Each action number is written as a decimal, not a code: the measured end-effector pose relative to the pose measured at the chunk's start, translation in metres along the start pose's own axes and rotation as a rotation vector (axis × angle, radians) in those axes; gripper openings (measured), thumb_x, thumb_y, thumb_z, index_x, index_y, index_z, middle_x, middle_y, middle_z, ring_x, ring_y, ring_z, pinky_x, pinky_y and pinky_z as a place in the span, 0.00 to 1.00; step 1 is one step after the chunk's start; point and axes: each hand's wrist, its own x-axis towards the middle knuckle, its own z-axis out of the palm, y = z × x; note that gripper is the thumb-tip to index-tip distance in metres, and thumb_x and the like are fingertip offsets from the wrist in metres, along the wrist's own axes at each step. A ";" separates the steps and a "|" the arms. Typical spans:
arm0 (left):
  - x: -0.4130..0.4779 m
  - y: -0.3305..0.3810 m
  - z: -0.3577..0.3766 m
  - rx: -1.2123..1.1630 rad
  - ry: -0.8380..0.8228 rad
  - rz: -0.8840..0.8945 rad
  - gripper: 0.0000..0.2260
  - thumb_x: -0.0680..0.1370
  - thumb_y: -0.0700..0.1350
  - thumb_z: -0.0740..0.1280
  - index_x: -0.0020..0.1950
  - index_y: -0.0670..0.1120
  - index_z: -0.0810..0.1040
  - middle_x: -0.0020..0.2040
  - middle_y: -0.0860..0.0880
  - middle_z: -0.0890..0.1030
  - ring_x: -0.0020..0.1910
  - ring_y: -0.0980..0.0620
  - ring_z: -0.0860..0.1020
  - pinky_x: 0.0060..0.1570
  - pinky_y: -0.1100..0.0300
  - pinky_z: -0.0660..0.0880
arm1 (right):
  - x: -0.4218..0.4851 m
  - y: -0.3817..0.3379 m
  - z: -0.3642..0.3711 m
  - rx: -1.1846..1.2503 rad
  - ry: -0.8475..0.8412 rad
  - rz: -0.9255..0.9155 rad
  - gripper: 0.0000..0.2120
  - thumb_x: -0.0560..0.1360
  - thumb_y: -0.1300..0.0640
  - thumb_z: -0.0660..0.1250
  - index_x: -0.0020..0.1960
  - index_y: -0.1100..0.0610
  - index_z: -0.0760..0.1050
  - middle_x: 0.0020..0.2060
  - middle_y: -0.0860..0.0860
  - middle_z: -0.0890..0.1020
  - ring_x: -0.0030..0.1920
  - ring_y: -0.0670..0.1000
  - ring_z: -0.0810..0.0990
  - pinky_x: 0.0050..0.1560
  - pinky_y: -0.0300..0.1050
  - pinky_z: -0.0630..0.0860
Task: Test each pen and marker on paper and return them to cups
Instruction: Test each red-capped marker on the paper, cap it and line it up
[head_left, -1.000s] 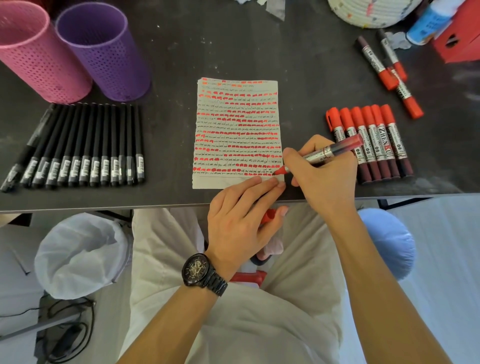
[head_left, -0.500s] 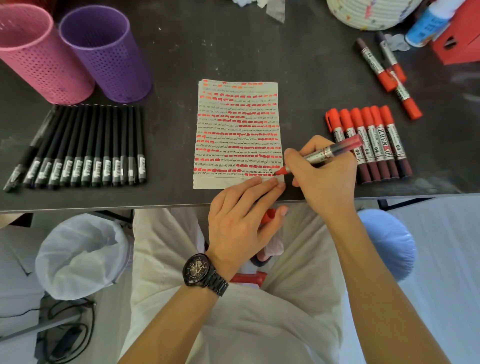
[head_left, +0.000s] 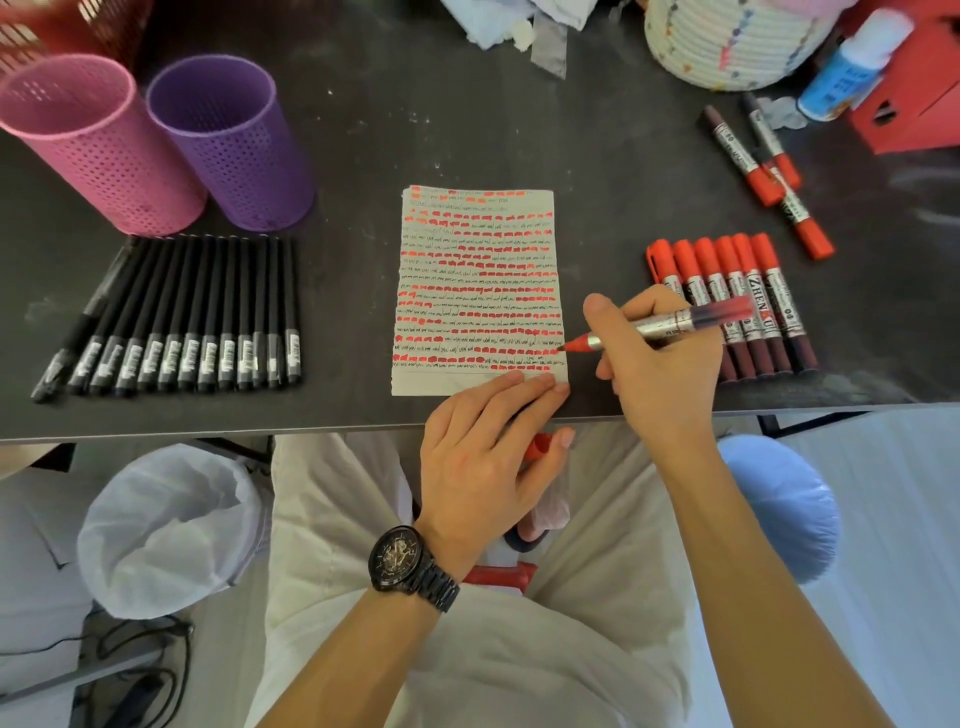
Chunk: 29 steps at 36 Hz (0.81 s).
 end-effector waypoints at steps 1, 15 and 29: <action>0.001 0.001 -0.001 -0.010 -0.009 -0.011 0.13 0.81 0.54 0.68 0.61 0.50 0.84 0.62 0.54 0.83 0.64 0.54 0.78 0.68 0.63 0.64 | -0.001 0.000 0.001 0.006 0.003 -0.008 0.16 0.77 0.53 0.74 0.35 0.56 0.73 0.23 0.47 0.79 0.23 0.45 0.78 0.29 0.37 0.71; 0.008 0.013 -0.022 -0.165 -0.136 -0.141 0.13 0.81 0.54 0.64 0.57 0.50 0.84 0.62 0.55 0.82 0.66 0.55 0.76 0.68 0.61 0.65 | -0.011 -0.006 -0.002 0.296 -0.087 -0.039 0.14 0.78 0.52 0.62 0.45 0.63 0.76 0.31 0.53 0.79 0.26 0.45 0.74 0.28 0.34 0.68; -0.020 0.007 -0.049 -0.287 -0.080 -0.118 0.12 0.84 0.55 0.61 0.45 0.50 0.77 0.39 0.57 0.76 0.40 0.58 0.73 0.43 0.66 0.69 | -0.077 -0.007 -0.016 0.475 -0.001 0.188 0.06 0.75 0.50 0.65 0.42 0.52 0.75 0.31 0.60 0.81 0.22 0.56 0.71 0.26 0.39 0.68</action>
